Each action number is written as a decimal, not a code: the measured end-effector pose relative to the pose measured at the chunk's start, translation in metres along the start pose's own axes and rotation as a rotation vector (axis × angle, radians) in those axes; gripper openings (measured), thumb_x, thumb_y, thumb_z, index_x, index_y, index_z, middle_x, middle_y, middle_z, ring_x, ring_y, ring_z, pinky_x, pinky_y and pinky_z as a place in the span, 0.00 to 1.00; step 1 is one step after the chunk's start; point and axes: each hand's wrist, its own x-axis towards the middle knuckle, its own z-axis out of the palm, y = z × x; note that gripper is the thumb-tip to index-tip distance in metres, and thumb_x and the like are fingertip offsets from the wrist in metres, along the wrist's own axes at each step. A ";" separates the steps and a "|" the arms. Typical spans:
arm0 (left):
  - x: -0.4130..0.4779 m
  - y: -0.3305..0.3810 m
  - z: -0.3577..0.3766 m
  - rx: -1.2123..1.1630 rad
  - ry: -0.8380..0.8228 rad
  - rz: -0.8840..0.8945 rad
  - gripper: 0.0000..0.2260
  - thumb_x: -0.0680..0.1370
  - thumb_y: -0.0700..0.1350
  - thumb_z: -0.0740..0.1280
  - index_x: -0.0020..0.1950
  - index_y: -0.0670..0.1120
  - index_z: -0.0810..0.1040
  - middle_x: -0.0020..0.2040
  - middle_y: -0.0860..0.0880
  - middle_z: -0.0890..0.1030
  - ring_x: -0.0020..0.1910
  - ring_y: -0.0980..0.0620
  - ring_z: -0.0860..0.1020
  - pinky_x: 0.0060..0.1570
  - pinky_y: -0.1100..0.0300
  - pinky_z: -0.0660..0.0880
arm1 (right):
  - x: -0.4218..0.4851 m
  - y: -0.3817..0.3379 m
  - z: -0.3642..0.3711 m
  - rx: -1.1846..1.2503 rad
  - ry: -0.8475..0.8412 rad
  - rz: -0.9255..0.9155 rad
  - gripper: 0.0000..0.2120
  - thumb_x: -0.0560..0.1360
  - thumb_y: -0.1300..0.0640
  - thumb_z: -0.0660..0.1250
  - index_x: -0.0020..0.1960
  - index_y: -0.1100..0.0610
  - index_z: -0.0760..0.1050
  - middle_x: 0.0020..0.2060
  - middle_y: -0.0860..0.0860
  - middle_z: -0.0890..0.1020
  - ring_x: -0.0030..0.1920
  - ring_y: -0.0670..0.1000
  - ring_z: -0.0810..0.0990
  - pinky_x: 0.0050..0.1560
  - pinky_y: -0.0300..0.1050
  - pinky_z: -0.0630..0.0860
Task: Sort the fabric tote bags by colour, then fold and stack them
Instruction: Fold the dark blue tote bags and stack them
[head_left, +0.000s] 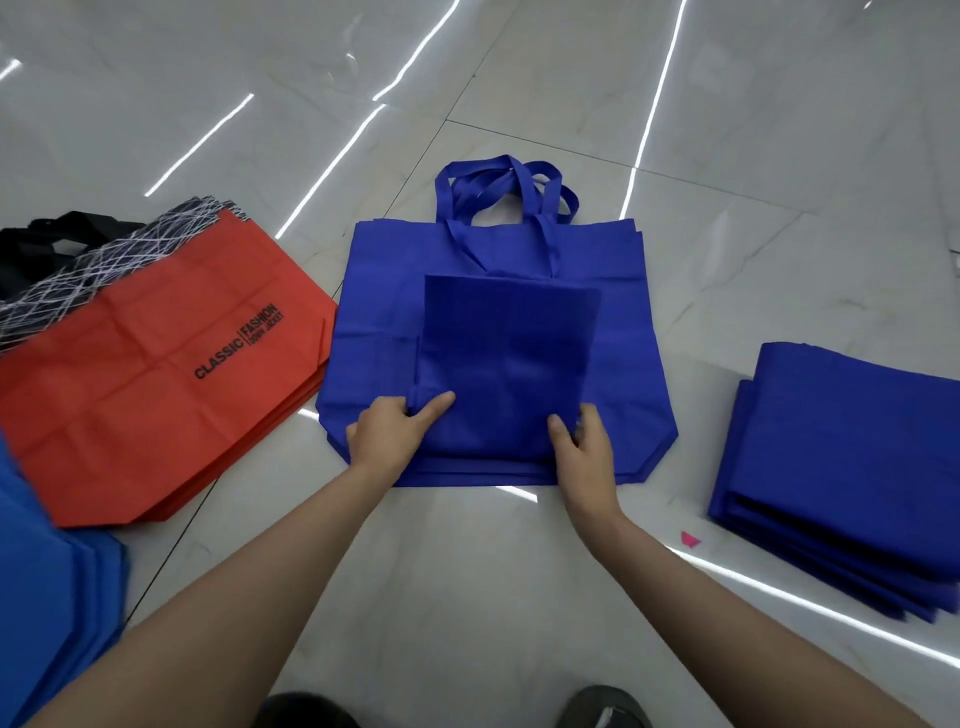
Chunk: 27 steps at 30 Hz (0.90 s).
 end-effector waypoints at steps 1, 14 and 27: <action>0.000 0.003 0.003 0.066 0.035 -0.004 0.27 0.71 0.67 0.64 0.29 0.45 0.63 0.27 0.51 0.70 0.31 0.51 0.69 0.46 0.53 0.63 | 0.004 -0.001 0.000 -0.010 0.032 0.006 0.06 0.80 0.55 0.60 0.55 0.55 0.69 0.42 0.47 0.76 0.41 0.44 0.75 0.40 0.32 0.72; -0.017 -0.008 0.014 0.254 0.286 0.350 0.24 0.75 0.50 0.67 0.69 0.46 0.67 0.69 0.41 0.64 0.65 0.41 0.68 0.60 0.43 0.66 | 0.034 -0.010 0.013 -0.870 0.099 -0.096 0.20 0.82 0.50 0.53 0.41 0.61 0.75 0.43 0.56 0.77 0.52 0.56 0.71 0.51 0.51 0.70; -0.003 -0.030 0.052 0.562 0.148 0.531 0.23 0.80 0.51 0.49 0.74 0.47 0.62 0.74 0.44 0.63 0.73 0.43 0.61 0.67 0.45 0.58 | 0.035 0.003 0.068 -1.132 -0.145 -0.699 0.25 0.79 0.51 0.48 0.73 0.58 0.63 0.74 0.54 0.64 0.74 0.54 0.60 0.72 0.55 0.60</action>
